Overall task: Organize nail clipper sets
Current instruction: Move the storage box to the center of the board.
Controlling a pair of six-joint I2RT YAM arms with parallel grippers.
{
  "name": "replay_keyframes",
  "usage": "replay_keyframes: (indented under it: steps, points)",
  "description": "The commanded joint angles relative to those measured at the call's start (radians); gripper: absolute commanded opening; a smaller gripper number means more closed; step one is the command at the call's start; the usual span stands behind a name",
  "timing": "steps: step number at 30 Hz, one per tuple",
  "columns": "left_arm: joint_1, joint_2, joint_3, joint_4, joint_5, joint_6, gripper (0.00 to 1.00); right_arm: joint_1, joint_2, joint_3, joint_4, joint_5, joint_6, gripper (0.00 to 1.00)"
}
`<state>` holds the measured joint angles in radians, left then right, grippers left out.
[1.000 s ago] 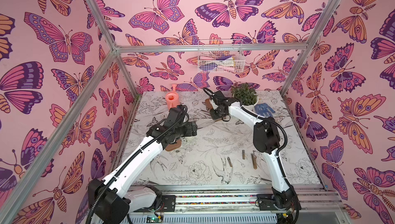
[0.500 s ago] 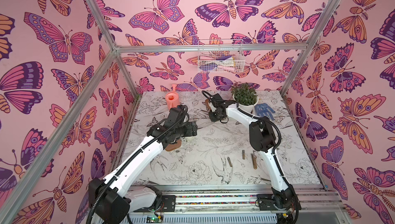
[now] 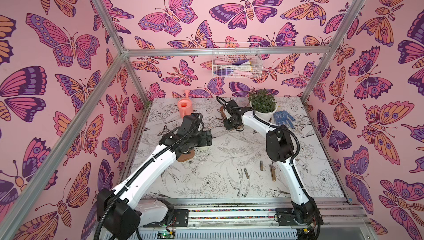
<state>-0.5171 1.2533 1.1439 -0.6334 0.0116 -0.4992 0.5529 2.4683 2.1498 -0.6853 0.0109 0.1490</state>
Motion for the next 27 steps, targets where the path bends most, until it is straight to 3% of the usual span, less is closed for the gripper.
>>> replay_keyframes:
  steps: [1, 2, 8, 20, 27]
  points:
    - [0.005, 0.005, 0.008, -0.018, 0.011, 0.008, 0.84, 0.014, 0.028, 0.001, -0.036, -0.003, -0.023, 0.04]
    - [0.005, 0.005, 0.008, -0.017, 0.011, 0.009, 0.84, 0.016, 0.026, -0.004, -0.036, -0.002, -0.022, 0.0]
    - [0.005, -0.016, 0.001, -0.018, 0.017, 0.004, 0.84, 0.039, -0.024, -0.064, -0.047, 0.004, -0.034, 0.0]
    - [0.004, -0.057, -0.016, -0.025, 0.026, -0.005, 0.84, 0.129, -0.303, -0.535, 0.12, 0.01, 0.014, 0.0]
    - [0.005, -0.08, -0.023, -0.039, 0.021, -0.011, 0.84, 0.256, -0.478, -0.798, 0.207, -0.012, 0.042, 0.0]
